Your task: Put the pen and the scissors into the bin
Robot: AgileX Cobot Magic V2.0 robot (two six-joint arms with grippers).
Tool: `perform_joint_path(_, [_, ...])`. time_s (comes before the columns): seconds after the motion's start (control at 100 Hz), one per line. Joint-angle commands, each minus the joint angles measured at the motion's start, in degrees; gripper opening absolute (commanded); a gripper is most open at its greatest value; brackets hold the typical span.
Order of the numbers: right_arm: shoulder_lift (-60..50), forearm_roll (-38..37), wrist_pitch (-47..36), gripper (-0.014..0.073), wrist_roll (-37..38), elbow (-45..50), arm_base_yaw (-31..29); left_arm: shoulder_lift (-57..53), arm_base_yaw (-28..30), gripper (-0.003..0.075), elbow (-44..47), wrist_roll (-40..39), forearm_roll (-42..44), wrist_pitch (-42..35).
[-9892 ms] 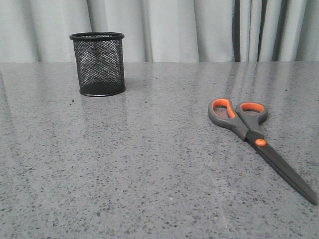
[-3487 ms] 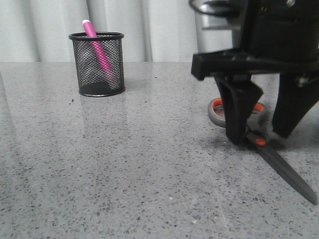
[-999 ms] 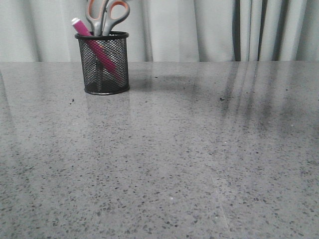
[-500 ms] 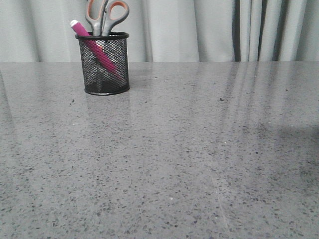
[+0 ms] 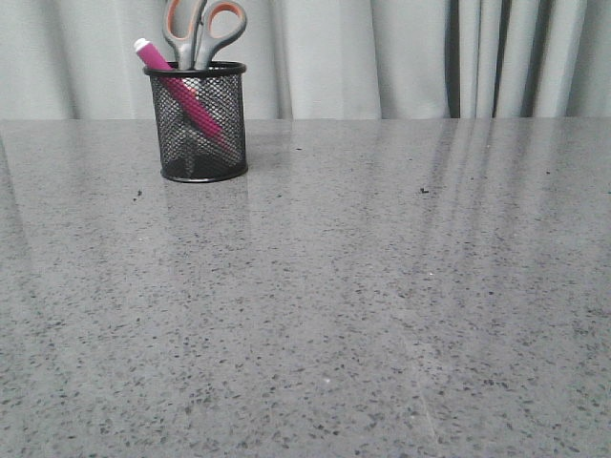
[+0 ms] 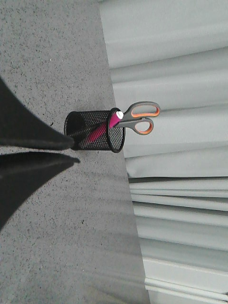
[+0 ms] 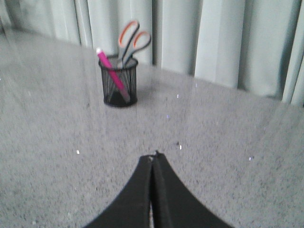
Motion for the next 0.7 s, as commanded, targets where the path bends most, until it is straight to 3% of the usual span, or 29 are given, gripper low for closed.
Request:
perform_joint_path(0.0, [-2.62, -0.57, -3.8, -0.007, -0.61, -1.15, -0.03, 0.69, -0.23, -0.0019, -1.5, -0.51, -0.73, -4.44])
perform_joint_path(0.26, [-5.89, 3.23, -3.81, -0.007, -0.61, -0.9, -0.03, 0.69, -0.23, -0.0019, -1.5, -0.51, -0.73, -4.44])
perform_joint_path(0.689, [-5.89, 3.21, -3.81, -0.007, -0.61, -0.9, -0.03, 0.69, -0.23, -0.0019, -0.27, -0.51, -0.73, -5.06])
